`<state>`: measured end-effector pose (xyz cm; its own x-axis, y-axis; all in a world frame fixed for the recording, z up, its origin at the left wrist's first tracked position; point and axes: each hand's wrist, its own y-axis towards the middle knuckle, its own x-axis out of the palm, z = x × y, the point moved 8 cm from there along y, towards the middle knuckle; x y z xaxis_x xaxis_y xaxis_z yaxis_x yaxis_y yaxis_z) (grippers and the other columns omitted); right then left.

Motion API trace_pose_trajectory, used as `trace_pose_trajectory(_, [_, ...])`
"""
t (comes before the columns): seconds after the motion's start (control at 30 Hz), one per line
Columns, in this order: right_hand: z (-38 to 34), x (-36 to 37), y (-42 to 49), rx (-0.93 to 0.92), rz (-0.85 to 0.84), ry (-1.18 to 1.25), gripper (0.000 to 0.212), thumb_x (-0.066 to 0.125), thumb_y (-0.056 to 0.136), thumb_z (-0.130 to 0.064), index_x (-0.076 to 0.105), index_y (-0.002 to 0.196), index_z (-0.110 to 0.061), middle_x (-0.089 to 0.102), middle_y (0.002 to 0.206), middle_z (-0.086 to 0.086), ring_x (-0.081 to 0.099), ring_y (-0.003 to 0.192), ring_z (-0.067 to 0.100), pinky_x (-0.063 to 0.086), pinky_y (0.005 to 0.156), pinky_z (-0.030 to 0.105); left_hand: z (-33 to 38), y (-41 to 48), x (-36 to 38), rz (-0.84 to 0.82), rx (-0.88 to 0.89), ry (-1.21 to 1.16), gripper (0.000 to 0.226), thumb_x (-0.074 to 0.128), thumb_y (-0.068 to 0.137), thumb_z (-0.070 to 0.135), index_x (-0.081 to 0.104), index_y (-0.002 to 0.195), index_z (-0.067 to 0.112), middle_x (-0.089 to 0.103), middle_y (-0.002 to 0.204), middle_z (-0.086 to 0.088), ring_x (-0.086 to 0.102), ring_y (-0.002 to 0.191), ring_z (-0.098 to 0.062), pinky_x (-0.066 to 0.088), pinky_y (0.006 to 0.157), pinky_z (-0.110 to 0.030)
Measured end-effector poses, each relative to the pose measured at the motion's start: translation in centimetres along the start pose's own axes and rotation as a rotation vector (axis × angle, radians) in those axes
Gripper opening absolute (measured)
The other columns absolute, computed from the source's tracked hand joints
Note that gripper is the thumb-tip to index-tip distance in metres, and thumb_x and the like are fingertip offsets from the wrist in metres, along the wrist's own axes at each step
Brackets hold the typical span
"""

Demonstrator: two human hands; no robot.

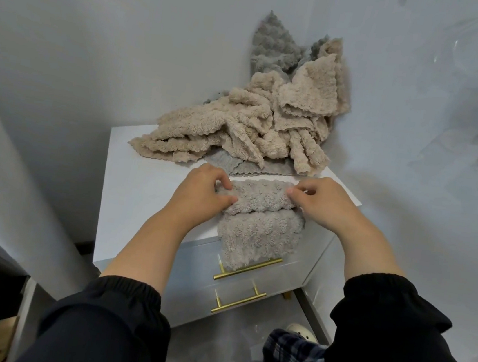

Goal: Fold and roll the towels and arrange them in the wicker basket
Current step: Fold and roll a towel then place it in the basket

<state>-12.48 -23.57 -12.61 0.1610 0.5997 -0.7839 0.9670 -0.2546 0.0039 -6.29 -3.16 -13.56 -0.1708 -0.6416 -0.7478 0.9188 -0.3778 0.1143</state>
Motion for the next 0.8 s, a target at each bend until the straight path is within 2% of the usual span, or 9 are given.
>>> trace_pose_trajectory(0.1, [0.4,1.0,0.3,0.037,-0.033,0.008,0.011,0.061,0.091,-0.028,0.058,0.096,-0.019,0.053,0.104,-0.001,0.053,0.102,0.019,0.036,0.077,0.026,-0.8,-0.1,0.6,-0.086,-0.079,-0.006,0.047,0.073,0.081,0.035,0.052,0.121,0.021,0.054,0.109,-0.002,0.052,0.099,-0.02,0.041,0.079,-0.029])
trace_pose_trajectory(0.2, [0.6,1.9,0.5,0.063,-0.096,0.093,0.029,0.06,0.092,-0.018,0.048,0.118,-0.017,0.049,0.123,0.006,0.05,0.116,0.022,0.037,0.087,0.026,-0.9,-0.1,0.7,-0.124,-0.094,-0.006,0.061,0.072,0.082,0.036,0.046,0.135,0.023,0.054,0.115,-0.006,0.05,0.101,-0.02,0.043,0.086,-0.03])
trace_pose_trajectory(0.27, [0.3,1.8,0.4,0.068,-0.101,0.161,0.043,0.062,0.09,-0.014,0.044,0.129,-0.019,0.045,0.127,0.006,0.049,0.108,0.019,0.039,0.087,0.027,-0.8,-0.1,0.7,-0.12,-0.093,-0.03,0.059,0.073,0.082,0.032,0.049,0.135,0.022,0.053,0.11,-0.006,0.048,0.094,-0.017,0.04,0.081,-0.027])
trace_pose_trajectory(0.33, [0.2,1.5,0.5,0.064,-0.075,0.205,0.054,0.065,0.087,-0.008,0.042,0.133,-0.02,0.044,0.12,0.005,0.049,0.091,0.015,0.043,0.08,0.027,-0.6,0.0,0.5,-0.08,-0.094,-0.055,0.057,0.075,0.08,0.028,0.053,0.133,0.022,0.051,0.103,-0.003,0.047,0.091,-0.016,0.036,0.077,-0.024])
trace_pose_trajectory(0.4, [0.0,1.2,0.8,0.041,-0.016,0.248,0.058,0.068,0.082,-0.003,0.045,0.133,-0.02,0.043,0.106,0.002,0.046,0.077,0.007,0.042,0.067,0.02,-0.4,0.1,0.0,0.005,-0.08,-0.063,0.053,0.076,0.079,0.024,0.057,0.128,0.023,0.054,0.103,-0.003,0.048,0.09,-0.016,0.035,0.076,-0.024])
trace_pose_trajectory(0.47, [-0.5,0.7,1.1,-0.001,0.09,0.264,0.06,0.07,0.079,0.001,0.05,0.131,-0.019,0.043,0.094,-0.004,0.043,0.072,0.004,0.038,0.055,0.008,0.0,0.2,-0.8,0.117,-0.064,-0.047,0.049,0.077,0.078,0.021,0.061,0.124,0.023,0.057,0.108,-0.004,0.051,0.094,-0.018,0.038,0.079,-0.026])
trace_pose_trajectory(0.53, [-1.0,0.3,1.4,-0.039,0.204,0.259,0.059,0.068,0.077,0.003,0.054,0.13,-0.019,0.049,0.1,-0.004,0.047,0.077,0.005,0.036,0.058,0.008,0.3,0.3,-1.5,0.212,-0.039,-0.014,0.047,0.077,0.078,0.018,0.063,0.122,0.022,0.057,0.11,-0.004,0.053,0.101,-0.022,0.039,0.082,-0.028])
trace_pose_trajectory(0.63, [-1.9,0.0,1.3,-0.108,0.318,0.23,0.052,0.065,0.078,0.005,0.06,0.124,-0.018,0.052,0.115,-0.002,0.045,0.098,0.006,0.032,0.076,0.01,0.8,0.4,-2.2,0.317,0.022,0.021,0.04,0.074,0.078,0.011,0.066,0.117,0.019,0.057,0.108,-0.004,0.052,0.104,-0.023,0.037,0.081,-0.027])
trace_pose_trajectory(0.8, [-3.1,-0.1,1.0,-0.198,0.398,0.085,0.043,0.063,0.078,0.008,0.064,0.116,-0.013,0.044,0.103,-0.006,0.039,0.097,0.007,0.027,0.073,0.013,1.0,0.3,-2.5,0.393,0.092,0.1,0.035,0.067,0.076,-0.002,0.067,0.108,0.014,0.05,0.096,0.001,0.049,0.101,-0.024,0.037,0.077,-0.03])
